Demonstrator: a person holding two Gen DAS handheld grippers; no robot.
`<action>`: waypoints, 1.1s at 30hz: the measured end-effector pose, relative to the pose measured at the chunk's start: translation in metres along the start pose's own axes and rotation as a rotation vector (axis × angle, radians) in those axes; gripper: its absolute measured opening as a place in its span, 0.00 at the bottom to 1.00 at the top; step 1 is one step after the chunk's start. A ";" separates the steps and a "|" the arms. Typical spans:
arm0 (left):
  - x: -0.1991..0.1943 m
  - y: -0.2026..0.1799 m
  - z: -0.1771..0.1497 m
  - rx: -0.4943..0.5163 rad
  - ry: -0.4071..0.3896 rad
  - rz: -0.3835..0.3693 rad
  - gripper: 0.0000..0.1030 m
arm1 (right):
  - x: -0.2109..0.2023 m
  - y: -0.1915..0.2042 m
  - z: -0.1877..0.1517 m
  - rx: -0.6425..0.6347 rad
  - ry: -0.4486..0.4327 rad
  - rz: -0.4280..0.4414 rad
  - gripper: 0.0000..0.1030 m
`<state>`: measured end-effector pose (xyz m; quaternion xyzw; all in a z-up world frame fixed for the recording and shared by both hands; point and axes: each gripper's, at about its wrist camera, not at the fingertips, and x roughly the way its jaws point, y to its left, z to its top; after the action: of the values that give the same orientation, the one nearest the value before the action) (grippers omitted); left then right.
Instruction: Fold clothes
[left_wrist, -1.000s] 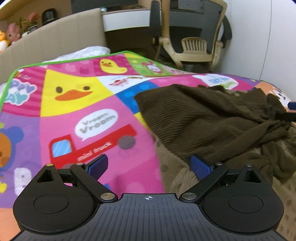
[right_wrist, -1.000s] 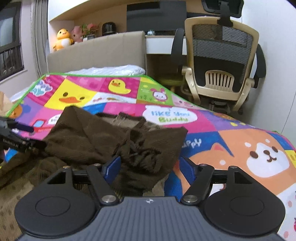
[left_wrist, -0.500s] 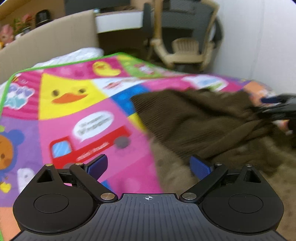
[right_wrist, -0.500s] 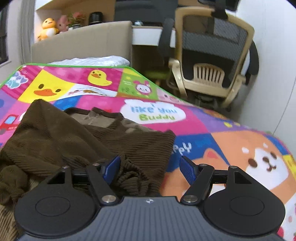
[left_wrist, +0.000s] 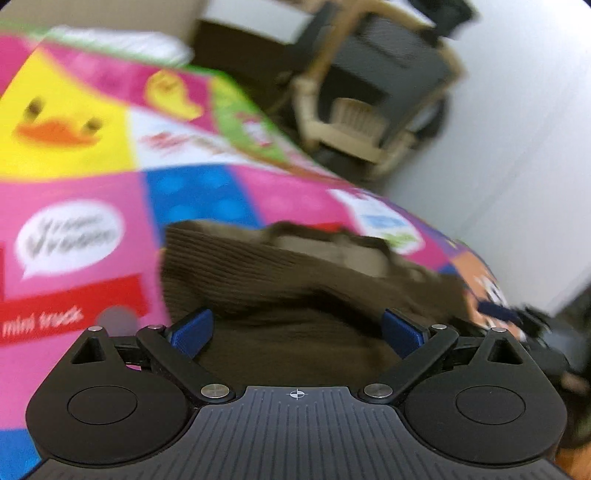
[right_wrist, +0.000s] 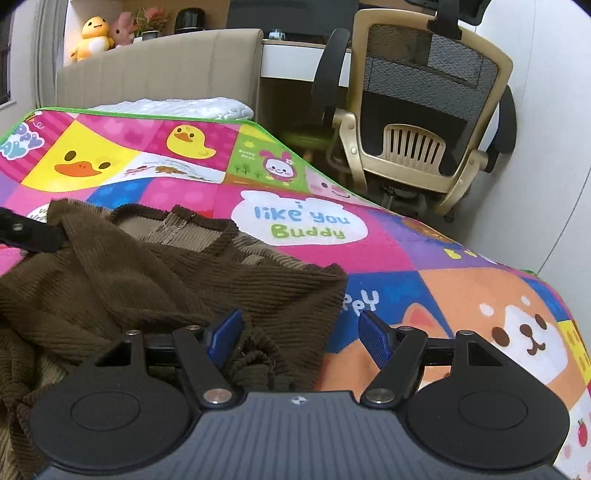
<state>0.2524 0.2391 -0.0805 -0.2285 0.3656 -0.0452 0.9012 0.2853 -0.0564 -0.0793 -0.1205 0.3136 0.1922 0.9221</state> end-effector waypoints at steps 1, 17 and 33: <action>-0.002 0.007 0.002 -0.018 -0.004 -0.021 0.97 | 0.000 0.001 0.000 -0.005 -0.001 0.001 0.68; -0.023 -0.011 -0.023 0.181 0.025 0.168 0.97 | -0.031 0.042 0.007 -0.274 -0.051 0.183 0.68; -0.027 -0.008 -0.021 0.195 0.050 0.188 0.97 | -0.014 -0.028 0.017 0.038 -0.035 -0.025 0.68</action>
<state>0.2190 0.2306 -0.0722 -0.1034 0.4017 -0.0014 0.9099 0.2963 -0.0796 -0.0545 -0.1035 0.2996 0.1768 0.9318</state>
